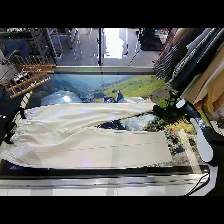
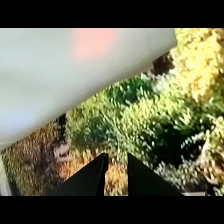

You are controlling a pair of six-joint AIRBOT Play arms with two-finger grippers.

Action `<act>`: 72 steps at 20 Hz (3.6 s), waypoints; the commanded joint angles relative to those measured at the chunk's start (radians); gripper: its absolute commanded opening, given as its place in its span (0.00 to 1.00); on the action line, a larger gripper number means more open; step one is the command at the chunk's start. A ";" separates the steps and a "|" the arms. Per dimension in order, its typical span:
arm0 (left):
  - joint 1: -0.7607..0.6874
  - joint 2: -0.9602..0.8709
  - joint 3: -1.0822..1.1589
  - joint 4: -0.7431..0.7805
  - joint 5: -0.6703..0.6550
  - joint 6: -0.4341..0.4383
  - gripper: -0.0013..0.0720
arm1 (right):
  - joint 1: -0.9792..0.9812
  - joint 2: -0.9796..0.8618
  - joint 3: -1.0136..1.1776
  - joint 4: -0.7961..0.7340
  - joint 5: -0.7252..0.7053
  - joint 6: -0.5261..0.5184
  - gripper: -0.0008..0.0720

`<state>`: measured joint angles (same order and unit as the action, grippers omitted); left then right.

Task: Fold the clothes and pants, and hang the long-sleeved shirts on hangers.

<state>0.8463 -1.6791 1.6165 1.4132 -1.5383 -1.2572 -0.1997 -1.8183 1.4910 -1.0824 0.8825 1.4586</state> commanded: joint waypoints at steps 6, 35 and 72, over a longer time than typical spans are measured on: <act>-0.001 0.002 0.009 -0.011 -0.001 -0.007 0.97 | -0.013 -0.140 0.129 0.007 -0.092 0.072 0.22; 0.001 0.002 0.009 0.043 -0.031 -0.119 0.97 | 0.022 0.013 0.396 -0.356 0.629 0.053 0.03; 0.225 0.105 -0.541 -0.419 0.445 -0.010 0.93 | -0.566 0.716 -1.045 0.196 0.122 -0.171 0.50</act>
<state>1.0801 -1.5623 1.0775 1.0298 -1.1179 -1.2709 -0.7647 -1.0630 0.4492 -0.9268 1.0817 1.2957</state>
